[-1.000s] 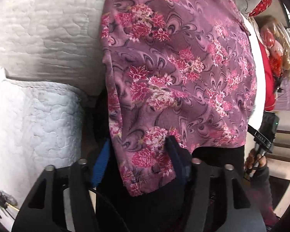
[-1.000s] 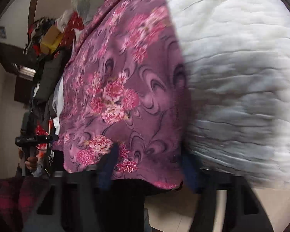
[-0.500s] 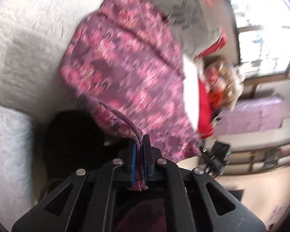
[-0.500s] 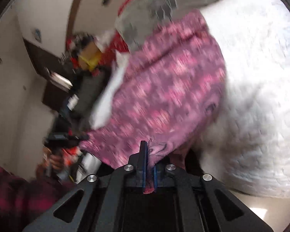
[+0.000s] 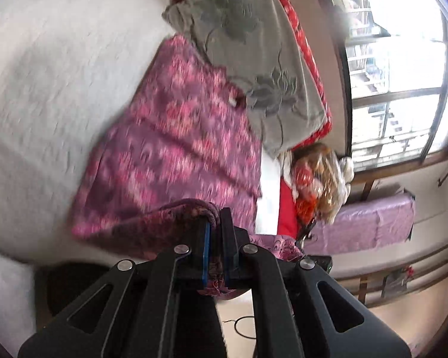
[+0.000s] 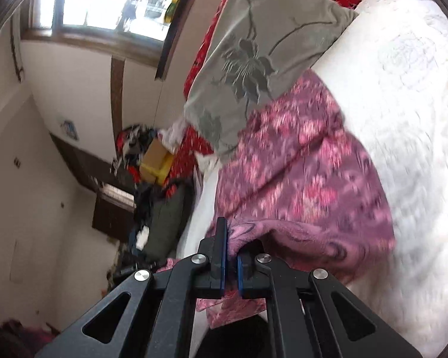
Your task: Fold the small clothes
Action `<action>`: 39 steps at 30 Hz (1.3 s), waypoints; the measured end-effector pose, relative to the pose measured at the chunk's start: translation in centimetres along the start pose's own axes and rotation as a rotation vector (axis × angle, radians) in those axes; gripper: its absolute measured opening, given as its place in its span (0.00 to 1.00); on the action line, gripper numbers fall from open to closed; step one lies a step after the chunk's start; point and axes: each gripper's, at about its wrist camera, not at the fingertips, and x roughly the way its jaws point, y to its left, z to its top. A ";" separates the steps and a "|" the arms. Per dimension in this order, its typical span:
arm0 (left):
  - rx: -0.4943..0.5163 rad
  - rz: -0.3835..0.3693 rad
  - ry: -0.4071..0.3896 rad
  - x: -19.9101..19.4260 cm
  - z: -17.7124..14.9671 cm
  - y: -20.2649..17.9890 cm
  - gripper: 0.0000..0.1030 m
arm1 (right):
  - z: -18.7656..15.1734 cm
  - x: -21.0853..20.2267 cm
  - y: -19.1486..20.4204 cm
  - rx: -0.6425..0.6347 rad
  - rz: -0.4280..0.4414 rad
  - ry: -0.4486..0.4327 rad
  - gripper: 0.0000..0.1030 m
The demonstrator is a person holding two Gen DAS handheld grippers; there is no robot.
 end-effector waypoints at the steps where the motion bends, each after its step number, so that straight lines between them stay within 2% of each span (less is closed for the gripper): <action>1: -0.006 -0.004 -0.012 0.3 1.1 0.0 0.04 | 0.8 0.6 -0.2 0.015 0.006 -0.015 0.04; 11: -0.073 -0.056 -0.116 4.3 11.6 -0.2 0.04 | 9.7 7.4 -3.8 0.183 0.024 -0.161 0.04; 17: -0.108 -0.014 -0.149 8.0 17.5 0.7 0.04 | 14.2 12.0 -6.7 0.257 -0.053 -0.186 0.04; 21: -0.149 0.059 -0.150 10.8 20.8 2.2 0.04 | 16.3 14.6 -8.7 0.301 -0.120 -0.173 0.05; 23: -0.190 0.069 -0.125 11.9 21.7 3.2 0.04 | 17.0 16.1 -9.8 0.336 -0.163 -0.138 0.09; 25: -0.207 0.070 -0.113 12.4 22.5 3.4 0.04 | 17.8 17.3 -10.5 0.375 -0.189 -0.099 0.10; 27: -0.221 0.044 -0.109 12.3 23.4 3.1 0.04 | 18.9 17.1 -10.6 0.391 -0.178 -0.129 0.10; 28: -0.234 0.025 -0.106 12.2 23.8 2.9 0.04 | 19.2 16.8 -10.5 0.397 -0.176 -0.147 0.12; 30: -0.266 -0.004 -0.115 11.4 24.4 2.5 0.05 | 19.9 15.2 -10.5 0.426 -0.189 -0.240 0.32; 31: -0.263 -0.021 -0.129 10.9 24.6 2.3 0.05 | 20.1 14.3 -10.5 0.434 -0.191 -0.283 0.46; 32: -0.253 -0.030 -0.147 10.1 24.8 2.1 0.08 | 20.1 13.4 -10.4 0.429 -0.197 -0.315 0.50; 34: -0.230 -0.047 -0.170 8.9 25.1 1.9 0.22 | 20.4 12.6 -9.7 0.370 -0.248 -0.287 0.50; 35: -0.194 -0.019 -0.172 8.5 24.9 1.7 0.34 | 20.4 12.4 -9.1 0.316 -0.295 -0.255 0.50; 36: -0.159 0.020 -0.162 8.4 24.7 1.5 0.39 | 20.3 12.4 -8.4 0.253 -0.351 -0.227 0.50; 39: -0.064 0.089 -0.093 9.1 23.4 1.5 0.39 | 19.5 13.7 -6.7 0.092 -0.468 -0.135 0.53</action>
